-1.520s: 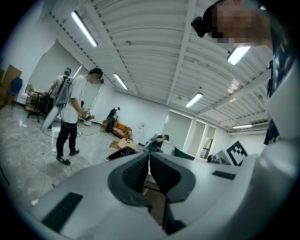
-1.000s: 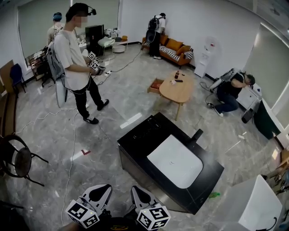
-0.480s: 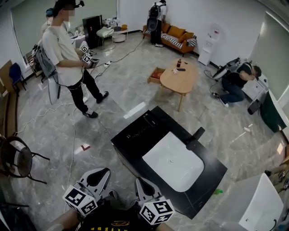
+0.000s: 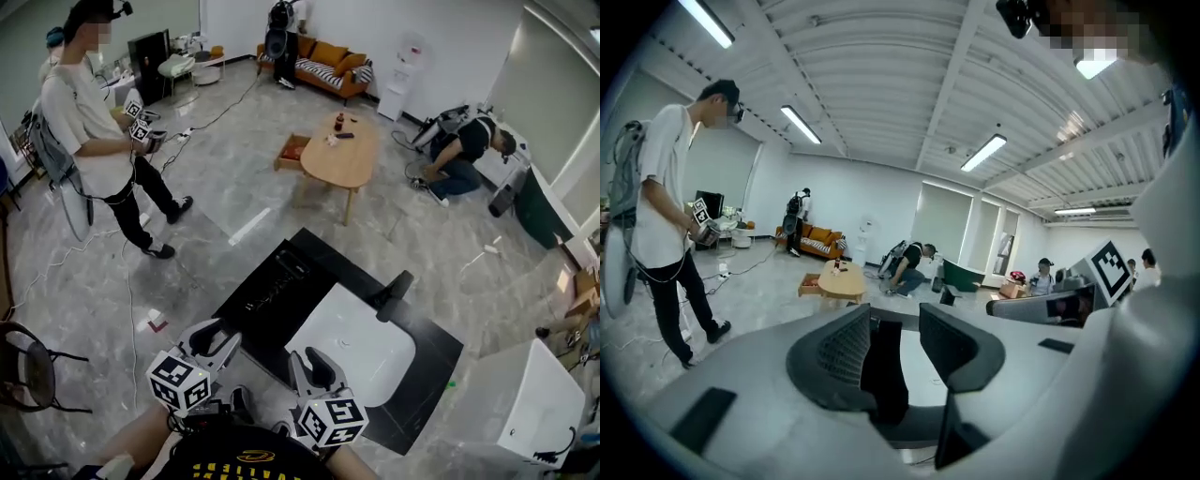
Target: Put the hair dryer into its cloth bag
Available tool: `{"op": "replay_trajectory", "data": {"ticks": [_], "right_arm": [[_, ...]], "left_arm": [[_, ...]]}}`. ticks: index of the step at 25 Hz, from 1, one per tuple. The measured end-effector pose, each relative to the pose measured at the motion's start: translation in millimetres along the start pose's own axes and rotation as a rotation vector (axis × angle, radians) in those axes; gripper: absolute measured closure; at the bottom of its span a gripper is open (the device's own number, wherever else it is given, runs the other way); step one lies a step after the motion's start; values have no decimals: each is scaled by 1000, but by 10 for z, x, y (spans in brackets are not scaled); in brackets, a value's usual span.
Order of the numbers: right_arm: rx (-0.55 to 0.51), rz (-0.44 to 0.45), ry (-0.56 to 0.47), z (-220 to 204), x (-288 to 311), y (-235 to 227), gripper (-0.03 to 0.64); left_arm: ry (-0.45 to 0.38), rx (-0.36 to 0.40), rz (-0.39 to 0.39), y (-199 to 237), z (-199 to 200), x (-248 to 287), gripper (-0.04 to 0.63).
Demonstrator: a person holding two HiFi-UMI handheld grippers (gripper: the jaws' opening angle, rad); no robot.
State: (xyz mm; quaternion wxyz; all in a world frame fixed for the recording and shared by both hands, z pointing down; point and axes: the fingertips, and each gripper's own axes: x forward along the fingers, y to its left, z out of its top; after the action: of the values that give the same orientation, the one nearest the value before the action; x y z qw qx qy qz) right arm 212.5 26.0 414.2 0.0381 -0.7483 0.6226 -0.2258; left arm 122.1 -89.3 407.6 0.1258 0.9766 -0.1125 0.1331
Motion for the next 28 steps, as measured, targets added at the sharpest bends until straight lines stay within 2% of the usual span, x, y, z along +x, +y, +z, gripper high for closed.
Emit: {"op": "replay_trajectory", "data": {"ticks": [2,7,14,23,28], "right_arm": [[7,-34,7,12,137,-73,497],[22,-125,23,63,326,-210,492],[66,-205,3,151,421,-439,492],[130,-185,24,27,411,-843,492],[144,-226,18,27,190,-1018,492]], "left_arm": [[41,6,-19,218,-77,228,444],[129,37,-78,588,-289,846,437],[306,126,-117,788,-828,1679,431],[495,164,-49,936,-1384,2296,390],[603,160,-32,1006,-1682,2565,367]]}}
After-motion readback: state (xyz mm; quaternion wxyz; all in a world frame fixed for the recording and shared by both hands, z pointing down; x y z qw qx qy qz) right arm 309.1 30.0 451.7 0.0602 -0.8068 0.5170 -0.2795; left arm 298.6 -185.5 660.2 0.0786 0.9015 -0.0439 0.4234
